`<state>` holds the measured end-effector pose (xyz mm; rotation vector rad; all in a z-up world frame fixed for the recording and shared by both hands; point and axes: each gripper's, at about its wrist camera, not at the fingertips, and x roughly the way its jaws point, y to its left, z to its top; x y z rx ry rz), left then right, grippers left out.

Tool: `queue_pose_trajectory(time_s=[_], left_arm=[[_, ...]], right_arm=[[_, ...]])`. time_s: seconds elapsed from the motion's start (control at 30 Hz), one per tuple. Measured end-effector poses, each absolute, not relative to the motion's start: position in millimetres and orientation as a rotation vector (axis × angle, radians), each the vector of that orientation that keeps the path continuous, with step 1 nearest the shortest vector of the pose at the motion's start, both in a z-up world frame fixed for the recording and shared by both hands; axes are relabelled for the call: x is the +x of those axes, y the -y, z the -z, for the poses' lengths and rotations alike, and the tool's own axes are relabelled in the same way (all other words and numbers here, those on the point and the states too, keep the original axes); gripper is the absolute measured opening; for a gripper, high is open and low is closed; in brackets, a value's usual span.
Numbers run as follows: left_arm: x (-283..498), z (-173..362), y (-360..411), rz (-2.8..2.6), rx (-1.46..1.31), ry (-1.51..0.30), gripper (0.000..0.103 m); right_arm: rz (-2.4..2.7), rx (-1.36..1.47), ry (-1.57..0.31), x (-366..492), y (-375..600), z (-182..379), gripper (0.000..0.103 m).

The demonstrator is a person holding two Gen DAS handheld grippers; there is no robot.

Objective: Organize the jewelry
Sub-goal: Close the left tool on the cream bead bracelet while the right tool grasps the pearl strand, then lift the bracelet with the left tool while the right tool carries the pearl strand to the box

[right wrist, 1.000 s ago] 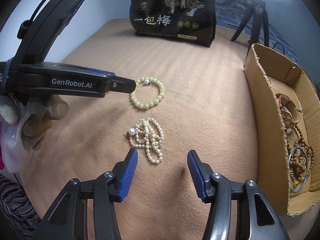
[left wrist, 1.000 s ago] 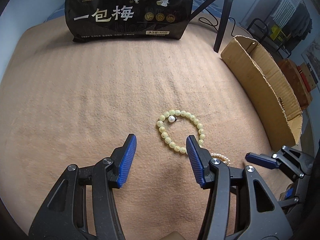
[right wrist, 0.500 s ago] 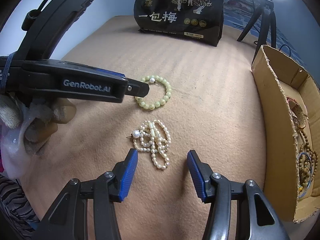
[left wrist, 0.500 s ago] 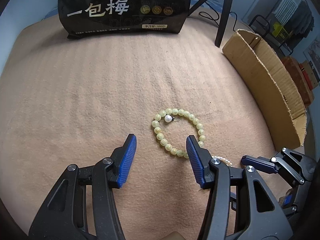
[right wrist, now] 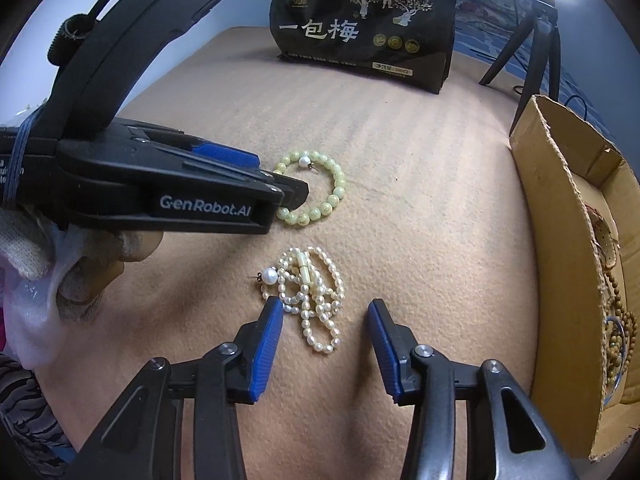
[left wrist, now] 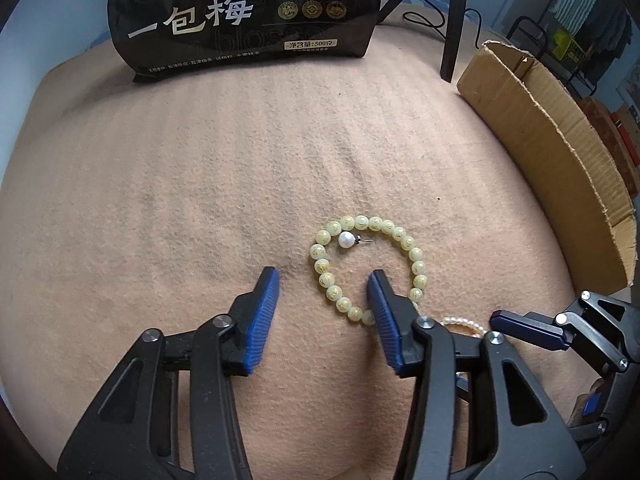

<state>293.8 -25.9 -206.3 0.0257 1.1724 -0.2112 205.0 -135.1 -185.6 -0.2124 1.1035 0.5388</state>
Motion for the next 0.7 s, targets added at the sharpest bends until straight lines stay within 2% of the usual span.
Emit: queue_pose_trajectory(time_s=[0.07, 0.17, 0.37, 0.7], left_arm=[[295.2, 207.1, 24.2, 0.204, 0.028, -1.17, 0.036], [296.7, 207.1, 19.5, 0.193, 0.022, -1.169, 0.025], [296.0, 205.9, 9.5, 0.183, 0.02, -1.163, 0.008], [282.7, 196.6, 2.3, 0.182, 0.013, -1.158, 0.005]], right_arm=[[-0.538, -0.224, -1.1, 205.3, 131.9, 187.9, 0.044], [-0.542, -0.234, -1.091, 205.6, 129.2, 188.4, 0.036], [-0.557, -0.227, -1.085, 205.4, 129.8, 187.6, 0.01], [-0.571, -0.19, -1.061, 200.7, 135.5, 171.9, 0.005]])
